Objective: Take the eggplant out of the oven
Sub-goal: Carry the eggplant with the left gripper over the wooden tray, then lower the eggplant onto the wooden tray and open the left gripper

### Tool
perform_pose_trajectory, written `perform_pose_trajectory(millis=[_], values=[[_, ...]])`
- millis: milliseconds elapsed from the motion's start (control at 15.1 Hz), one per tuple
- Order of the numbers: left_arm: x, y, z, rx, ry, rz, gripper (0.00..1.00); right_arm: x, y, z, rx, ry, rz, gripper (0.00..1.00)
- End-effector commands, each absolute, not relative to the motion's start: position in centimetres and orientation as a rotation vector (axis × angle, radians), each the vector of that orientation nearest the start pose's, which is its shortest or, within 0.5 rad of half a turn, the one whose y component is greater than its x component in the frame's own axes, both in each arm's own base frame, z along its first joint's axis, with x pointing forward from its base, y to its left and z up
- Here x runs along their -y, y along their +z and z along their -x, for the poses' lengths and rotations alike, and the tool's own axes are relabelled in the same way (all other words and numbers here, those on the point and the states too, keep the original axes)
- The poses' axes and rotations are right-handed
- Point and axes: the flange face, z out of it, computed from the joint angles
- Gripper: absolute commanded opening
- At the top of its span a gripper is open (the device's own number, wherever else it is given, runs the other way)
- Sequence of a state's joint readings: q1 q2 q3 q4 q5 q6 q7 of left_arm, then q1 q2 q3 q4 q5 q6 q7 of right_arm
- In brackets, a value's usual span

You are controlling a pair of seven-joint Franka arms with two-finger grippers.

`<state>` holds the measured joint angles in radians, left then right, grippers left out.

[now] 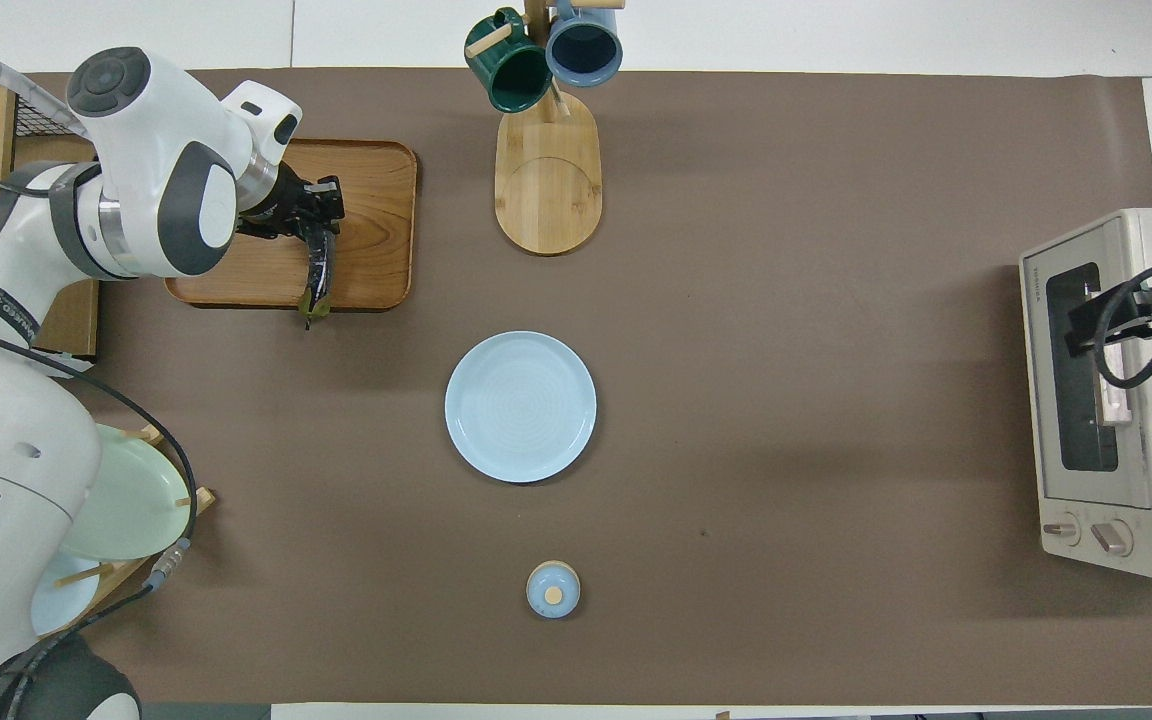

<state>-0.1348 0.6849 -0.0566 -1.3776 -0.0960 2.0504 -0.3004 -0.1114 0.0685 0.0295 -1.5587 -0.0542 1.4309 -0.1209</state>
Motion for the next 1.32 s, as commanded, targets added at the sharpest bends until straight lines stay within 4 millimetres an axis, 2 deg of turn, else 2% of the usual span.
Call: perform_pose_trajectory(millis=[0,66,132,198,331,463,595,1058,1257], values=[[12.7,30.0,-72.6,0.224,0.079,3.233,0.0,6.1,59.1,-55.4,-0.001,0.305,3.137,1.0],[12.6,30.1,-72.6,0.224,0.071,3.234,0.0,5.9,59.1,-55.3,0.006,0.309,3.136,1.0],[12.5,30.1,-72.7,0.219,0.071,3.235,0.28,5.5,59.3,-55.3,0.018,0.31,3.137,1.0],[12.4,30.8,-72.6,0.211,0.061,3.23,0.99,5.4,59.7,-55.1,0.021,0.295,3.139,1.0],[11.1,33.5,-72.7,0.232,0.027,3.238,1.0,5.4,60.7,-54.6,0.02,0.26,3.145,1.0],[10.9,35.9,-72.2,0.236,0.038,3.24,1.0,5.4,60.4,-54.4,0.021,0.274,3.142,1.0],[10.6,39.6,-71.2,0.237,0.02,3.24,1.0,5.4,60.6,-54.3,0.02,0.269,3.143,1.0],[6.3,55.1,-63.7,0.281,0.036,3.213,1.0,5.4,60.6,-54.3,0.021,0.269,3.143,1.0],[5.4,60.1,-60.2,0.267,0.036,3.172,1.0,5.4,60.6,-54.3,0.021,0.269,3.143,1.0]])
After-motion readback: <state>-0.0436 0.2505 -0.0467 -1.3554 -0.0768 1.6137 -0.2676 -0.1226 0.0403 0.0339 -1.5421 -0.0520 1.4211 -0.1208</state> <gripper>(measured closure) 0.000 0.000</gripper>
